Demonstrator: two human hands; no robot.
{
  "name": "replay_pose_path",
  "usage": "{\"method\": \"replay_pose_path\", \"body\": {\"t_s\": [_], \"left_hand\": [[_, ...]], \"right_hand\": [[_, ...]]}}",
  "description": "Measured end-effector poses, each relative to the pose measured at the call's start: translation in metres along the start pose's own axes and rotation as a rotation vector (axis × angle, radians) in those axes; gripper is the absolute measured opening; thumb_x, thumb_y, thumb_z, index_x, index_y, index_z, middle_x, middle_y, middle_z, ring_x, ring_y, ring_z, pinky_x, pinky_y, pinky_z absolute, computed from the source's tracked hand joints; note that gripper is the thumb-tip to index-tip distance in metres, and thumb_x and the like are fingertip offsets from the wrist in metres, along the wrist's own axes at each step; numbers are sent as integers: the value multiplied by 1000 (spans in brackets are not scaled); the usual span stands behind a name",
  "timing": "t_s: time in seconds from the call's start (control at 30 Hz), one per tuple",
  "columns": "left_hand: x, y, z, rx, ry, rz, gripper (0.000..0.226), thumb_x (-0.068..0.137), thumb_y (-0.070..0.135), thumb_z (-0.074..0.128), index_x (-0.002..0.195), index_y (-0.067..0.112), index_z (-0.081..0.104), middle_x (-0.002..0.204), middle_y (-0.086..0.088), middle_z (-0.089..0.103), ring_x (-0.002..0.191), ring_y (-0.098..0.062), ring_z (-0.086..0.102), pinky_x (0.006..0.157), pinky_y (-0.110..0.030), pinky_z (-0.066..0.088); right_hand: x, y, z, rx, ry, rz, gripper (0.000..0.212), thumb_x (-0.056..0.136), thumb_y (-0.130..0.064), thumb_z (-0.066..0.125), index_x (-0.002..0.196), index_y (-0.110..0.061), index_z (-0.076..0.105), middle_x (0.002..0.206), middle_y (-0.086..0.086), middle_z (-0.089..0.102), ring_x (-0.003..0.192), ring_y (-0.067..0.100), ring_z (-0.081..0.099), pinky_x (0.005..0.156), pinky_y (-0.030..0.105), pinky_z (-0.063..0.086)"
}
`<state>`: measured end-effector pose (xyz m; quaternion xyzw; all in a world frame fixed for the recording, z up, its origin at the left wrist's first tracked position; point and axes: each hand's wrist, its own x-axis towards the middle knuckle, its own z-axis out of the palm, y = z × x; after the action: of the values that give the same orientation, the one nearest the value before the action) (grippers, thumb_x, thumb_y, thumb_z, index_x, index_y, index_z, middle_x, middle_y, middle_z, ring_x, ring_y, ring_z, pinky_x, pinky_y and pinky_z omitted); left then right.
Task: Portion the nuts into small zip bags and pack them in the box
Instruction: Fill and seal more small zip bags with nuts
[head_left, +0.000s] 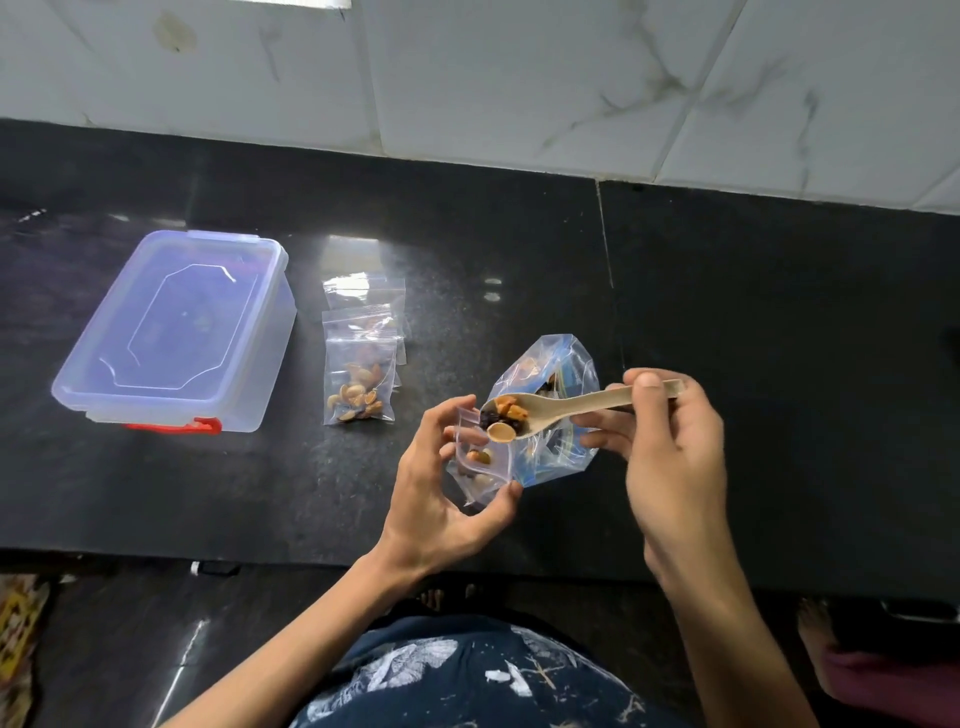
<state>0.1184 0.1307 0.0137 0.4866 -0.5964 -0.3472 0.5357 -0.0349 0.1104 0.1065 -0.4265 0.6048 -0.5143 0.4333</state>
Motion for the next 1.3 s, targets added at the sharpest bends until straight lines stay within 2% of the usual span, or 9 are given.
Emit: {"method": "replay_pose_path", "body": {"t_s": [0.1, 0.27, 0.43, 0.7, 0.83, 0.97, 1.13, 1.23, 1.3], "left_hand": [[-2, 3, 0, 11, 5, 21, 65, 68, 28, 73, 124, 18, 41, 112, 19, 60, 98, -2, 63, 80, -12, 49], [-4, 4, 1, 9, 44, 18, 64, 67, 25, 74, 123, 16, 43, 104, 0, 62, 90, -4, 65, 76, -12, 50], [-4, 1, 2, 14, 69, 29, 64, 69, 27, 73, 123, 7, 45, 103, -7, 62, 91, -18, 65, 76, -29, 55], [2, 1, 7, 68, 100, 105, 66, 70, 25, 72, 125, 6, 42, 104, -9, 61, 95, -15, 63, 84, -22, 49], [2, 3, 16, 97, 108, 134, 63, 75, 29, 69, 128, 11, 41, 104, 4, 57, 93, -5, 60, 84, -16, 46], [10, 1, 20, 49, 153, 81, 61, 80, 36, 67, 129, 11, 40, 99, -11, 60, 89, -12, 60, 82, -13, 46], [18, -1, 20, 68, 140, 121, 64, 81, 32, 66, 131, 4, 37, 101, -16, 60, 97, -11, 58, 88, -15, 44], [25, -4, 20, 100, 166, 113, 67, 81, 36, 65, 133, 8, 36, 103, -11, 60, 99, -9, 57, 87, -13, 44], [28, -8, 20, 120, 176, 119, 70, 78, 35, 67, 135, 12, 34, 104, -7, 58, 97, -11, 58, 81, -21, 49]], "right_hand": [[-15, 0, 5, -116, -22, -193, 16, 100, -25, 39, 90, -26, 51, 75, -13, 67, 70, 6, 67, 61, 16, 52], [-32, 0, 6, -339, -154, -527, 11, 98, -32, 41, 95, -28, 50, 89, -13, 57, 76, 5, 58, 63, 12, 43], [-40, -5, 1, -412, -311, -748, 8, 97, -21, 45, 100, -21, 52, 94, -10, 52, 83, -3, 54, 66, 8, 44], [-35, -5, -6, -428, -329, -765, 9, 97, -21, 44, 100, -21, 53, 94, -11, 53, 82, 2, 56, 67, 13, 46], [-30, -7, -5, -452, -371, -756, 9, 95, -21, 45, 99, -25, 51, 94, -15, 52, 82, 1, 56, 65, 17, 48], [-22, -4, -3, -495, -402, -753, 10, 94, -22, 44, 99, -28, 51, 96, -16, 52, 81, 6, 59, 63, 28, 50], [-11, -8, -5, -484, -462, -764, 11, 93, -19, 44, 98, -26, 51, 96, -24, 47, 89, -10, 55, 71, 9, 46], [-6, -7, -3, -512, -497, -780, 13, 93, -17, 43, 98, -26, 51, 96, -19, 51, 85, 1, 60, 68, 23, 53], [1, -5, 0, -512, -489, -782, 16, 92, -14, 44, 97, -26, 52, 94, -16, 52, 80, 6, 60, 64, 29, 52]]}}
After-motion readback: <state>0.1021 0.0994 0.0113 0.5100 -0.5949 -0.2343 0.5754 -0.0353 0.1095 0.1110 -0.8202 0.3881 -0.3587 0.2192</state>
